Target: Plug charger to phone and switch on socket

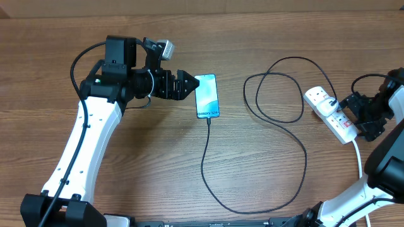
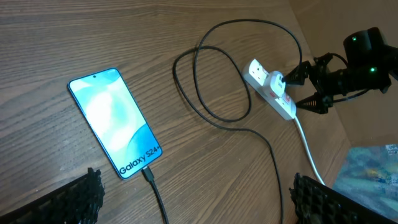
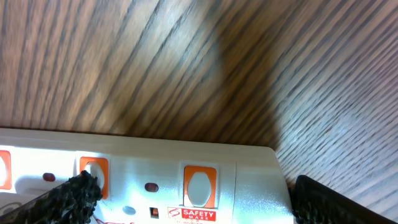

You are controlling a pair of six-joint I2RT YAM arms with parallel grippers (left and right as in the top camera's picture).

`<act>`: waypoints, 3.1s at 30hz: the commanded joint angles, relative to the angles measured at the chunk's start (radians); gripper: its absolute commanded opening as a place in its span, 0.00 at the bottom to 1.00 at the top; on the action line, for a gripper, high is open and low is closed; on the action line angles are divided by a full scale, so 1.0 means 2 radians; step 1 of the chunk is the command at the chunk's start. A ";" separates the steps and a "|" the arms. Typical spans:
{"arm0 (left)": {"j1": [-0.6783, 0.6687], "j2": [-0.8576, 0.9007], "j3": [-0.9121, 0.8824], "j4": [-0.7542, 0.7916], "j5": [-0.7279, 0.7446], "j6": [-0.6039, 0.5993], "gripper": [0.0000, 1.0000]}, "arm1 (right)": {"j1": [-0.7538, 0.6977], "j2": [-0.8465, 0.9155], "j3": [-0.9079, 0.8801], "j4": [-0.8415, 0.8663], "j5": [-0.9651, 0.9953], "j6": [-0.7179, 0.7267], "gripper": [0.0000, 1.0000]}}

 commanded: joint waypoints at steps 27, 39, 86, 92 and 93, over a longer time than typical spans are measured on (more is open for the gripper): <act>-0.003 -0.013 0.005 -0.009 -0.033 -0.007 1.00 | 0.044 -0.132 -0.014 -0.049 0.034 -0.022 1.00; -0.003 -0.013 0.005 -0.011 -0.092 0.010 1.00 | 0.045 -0.224 -0.014 -0.053 0.033 -0.048 1.00; -0.003 -0.013 0.005 -0.005 -0.089 0.004 1.00 | 0.068 -0.132 -0.150 0.141 -0.002 0.016 0.04; -0.003 -0.013 0.005 -0.007 -0.089 0.004 1.00 | 0.068 -0.117 -0.150 0.174 -0.011 0.018 0.04; -0.003 -0.013 0.005 -0.007 -0.089 0.004 1.00 | 0.068 -0.117 -0.150 0.180 -0.012 0.018 0.04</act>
